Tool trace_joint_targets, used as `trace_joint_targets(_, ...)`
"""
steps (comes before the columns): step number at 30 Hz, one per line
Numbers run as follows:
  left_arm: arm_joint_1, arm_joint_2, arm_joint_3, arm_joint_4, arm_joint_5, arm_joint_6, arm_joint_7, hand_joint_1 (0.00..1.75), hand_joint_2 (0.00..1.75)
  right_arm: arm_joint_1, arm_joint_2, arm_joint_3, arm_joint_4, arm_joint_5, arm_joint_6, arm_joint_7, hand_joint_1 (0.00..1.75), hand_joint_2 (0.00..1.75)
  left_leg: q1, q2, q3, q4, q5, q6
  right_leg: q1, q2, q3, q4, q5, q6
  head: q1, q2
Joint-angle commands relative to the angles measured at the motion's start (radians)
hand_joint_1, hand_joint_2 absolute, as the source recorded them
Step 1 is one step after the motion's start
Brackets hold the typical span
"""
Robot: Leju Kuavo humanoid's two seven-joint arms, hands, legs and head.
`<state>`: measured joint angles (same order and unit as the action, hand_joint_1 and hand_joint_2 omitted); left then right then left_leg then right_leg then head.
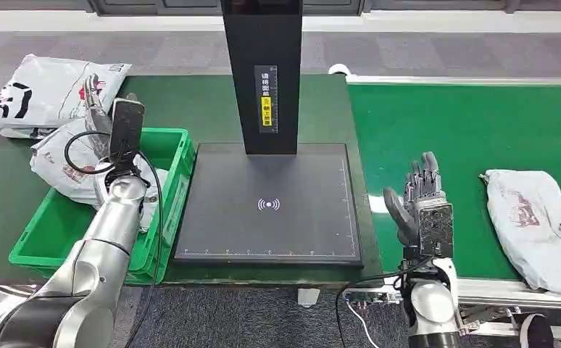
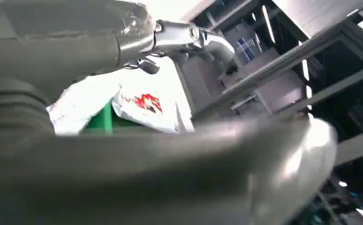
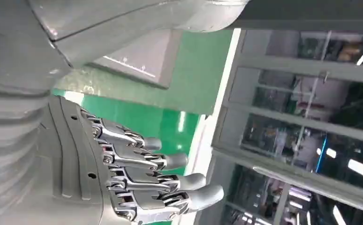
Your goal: Moved the parcel from conveyor to table for the left to box.
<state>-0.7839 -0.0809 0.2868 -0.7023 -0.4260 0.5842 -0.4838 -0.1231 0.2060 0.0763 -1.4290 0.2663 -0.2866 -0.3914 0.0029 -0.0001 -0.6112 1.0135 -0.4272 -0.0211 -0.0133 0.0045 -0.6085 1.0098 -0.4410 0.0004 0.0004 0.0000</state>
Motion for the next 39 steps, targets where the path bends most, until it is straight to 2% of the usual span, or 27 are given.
trace_joint_targets(1, 0.135, -0.197, -0.428, 0.048, 0.224, -0.569, -0.136, 0.0, 0.0, -0.128, -0.095, -0.217, 0.333, 0.093, -0.155, -0.027, 0.0, 1.75, -0.001, -0.012, 0.004, -0.004, 0.002, 0.003, -0.002, -0.012, 0.009, -0.006, -0.001, 0.002, -0.001, 0.0)
trace_joint_targets(3, 0.135, -0.188, -0.448, 0.049, 0.244, -0.562, -0.137, 0.0, 0.0, -0.137, -0.088, -0.229, 0.349, 0.103, -0.152, -0.033, 0.0, 1.75, 0.0, -0.018, 0.003, -0.002, 0.001, 0.005, -0.001, -0.016, 0.014, -0.006, -0.003, 0.006, -0.001, 0.0)
trace_joint_targets(5, 0.131, -0.162, -0.479, 0.034, 0.284, -0.564, -0.125, 0.0, 0.0, -0.135, -0.076, -0.237, 0.336, 0.12, -0.146, -0.032, 0.0, 1.75, -0.001, -0.019, 0.0, 0.001, -0.001, 0.006, -0.002, -0.018, 0.012, -0.004, -0.003, 0.007, 0.0, 0.0)
trace_joint_targets(8, 0.128, -0.152, -0.485, 0.026, 0.296, -0.568, -0.119, 0.0, 0.0, -0.132, -0.072, -0.235, 0.326, 0.126, -0.147, -0.026, 0.0, 1.75, -0.003, -0.005, -0.001, 0.002, -0.004, 0.006, -0.004, -0.003, 0.006, -0.002, 0.0, 0.007, 0.0, 0.0)
trace_joint_targets(10, 0.128, -0.152, -0.485, 0.026, 0.296, -0.568, -0.119, 0.0, 0.0, -0.132, -0.072, -0.235, 0.326, 0.126, -0.147, -0.026, 0.0, 1.75, -0.003, -0.002, 0.0, 0.001, -0.005, 0.007, -0.004, -0.001, 0.006, -0.002, 0.0, 0.006, 0.0, 0.0)
trace_joint_targets(11, 0.128, -0.15, -0.49, 0.026, 0.299, -0.574, -0.114, 0.0, 1.75, -0.13, -0.071, -0.236, 0.325, 0.135, -0.157, -0.021, 0.0, 1.75, -0.004, -0.003, -0.001, 0.002, -0.005, 0.007, -0.003, -0.003, 0.005, -0.002, 0.0, 0.006, 0.0, 0.0)
trace_joint_targets(13, 0.131, -0.165, -0.514, 0.049, 0.306, -0.617, -0.089, 0.0, 1.75, -0.136, -0.084, -0.246, 0.357, 0.183, -0.204, 0.008, 0.0, 1.75, -0.004, -0.005, -0.001, 0.001, -0.004, 0.007, -0.002, -0.005, 0.006, -0.003, -0.001, 0.006, 0.0, 0.0)
trace_joint_targets(14, 0.123, -0.174, -0.542, 0.095, 0.299, -0.615, -0.081, 0.0, 1.75, -0.145, -0.103, -0.249, 0.408, 0.247, -0.256, 0.018, 0.0, 1.75, -0.004, -0.006, -0.001, 0.001, -0.003, 0.006, -0.002, -0.006, 0.005, -0.003, -0.001, 0.006, 0.0, 0.0)
trace_joint_targets(19, 0.137, -0.184, -0.57, 0.184, 0.337, -0.599, -0.1, 0.0, 1.75, -0.174, -0.144, -0.262, 0.598, 0.376, -0.345, 0.042, 0.0, 1.75, -0.002, -0.006, 0.002, -0.002, -0.003, 0.006, -0.001, -0.006, 0.009, -0.006, -0.001, 0.006, 0.0, 0.0)
trace_joint_targets(20, 0.138, -0.18, -0.571, 0.193, 0.336, -0.581, -0.103, 0.0, 1.75, -0.203, -0.16, -0.26, 0.671, 0.433, -0.396, 0.082, 0.0, 1.75, -0.002, -0.005, 0.001, 0.0, -0.003, 0.006, -0.003, -0.004, 0.007, -0.003, -0.001, 0.006, 0.0, 0.0)
trace_joint_targets(22, 0.136, -0.173, -0.574, 0.196, 0.332, -0.565, -0.102, 0.0, 1.75, -0.228, -0.172, -0.294, 0.72, 0.57, -0.412, 0.174, 0.0, 1.75, -0.002, -0.003, 0.001, 0.0, -0.003, 0.006, -0.003, -0.002, 0.007, -0.004, -0.001, 0.006, 0.0, 0.0)
trace_joint_targets(24, 0.139, -0.172, -0.571, 0.189, 0.333, -0.562, -0.1, 0.0, 1.75, -0.239, -0.166, -0.395, 0.719, 0.711, -0.412, 0.239, 0.0, 1.75, -0.002, -0.004, -0.001, 0.001, -0.004, 0.007, -0.003, -0.003, 0.006, -0.003, -0.001, 0.006, 0.0, 0.0)
trace_joint_targets(29, 0.141, -0.17, -0.572, 0.185, 0.326, -0.545, -0.093, 0.0, 1.75, -0.256, -0.184, -0.427, 0.775, 0.709, -0.412, 0.23, 0.0, 1.75, -0.003, -0.005, -0.001, 0.001, -0.003, 0.007, -0.004, -0.004, 0.005, -0.002, -0.001, 0.006, 0.0, 0.0)
trace_joint_targets(34, 0.139, -0.162, -0.56, 0.189, 0.322, -0.5, -0.06, 0.0, 1.75, -0.288, -0.228, -0.493, 0.888, 0.927, -0.412, 0.424, 0.0, 1.75, -0.003, -0.004, -0.001, 0.001, -0.004, 0.007, -0.004, -0.003, 0.004, -0.001, -0.001, 0.006, 0.0, 0.0)
trace_joint_targets(35, 0.135, -0.163, -0.544, 0.199, 0.336, -0.494, -0.038, 0.0, 1.75, -0.302, -0.245, -0.488, 0.934, 0.997, -0.412, 0.496, 0.0, 1.75, -0.003, -0.004, 0.0, 0.0, -0.004, 0.007, -0.004, -0.004, 0.006, -0.002, -0.001, 0.006, 0.0, 0.0)
trace_joint_targets(39, 0.128, -0.168, -0.534, 0.207, 0.364, -0.521, -0.021, 0.0, 1.75, -0.36, -0.284, -0.466, 1.081, 1.087, -0.392, 0.628, 0.0, 1.75, -0.002, -0.005, 0.0, 0.001, -0.003, 0.007, -0.003, -0.004, 0.007, -0.004, -0.001, 0.006, 0.0, 0.0)
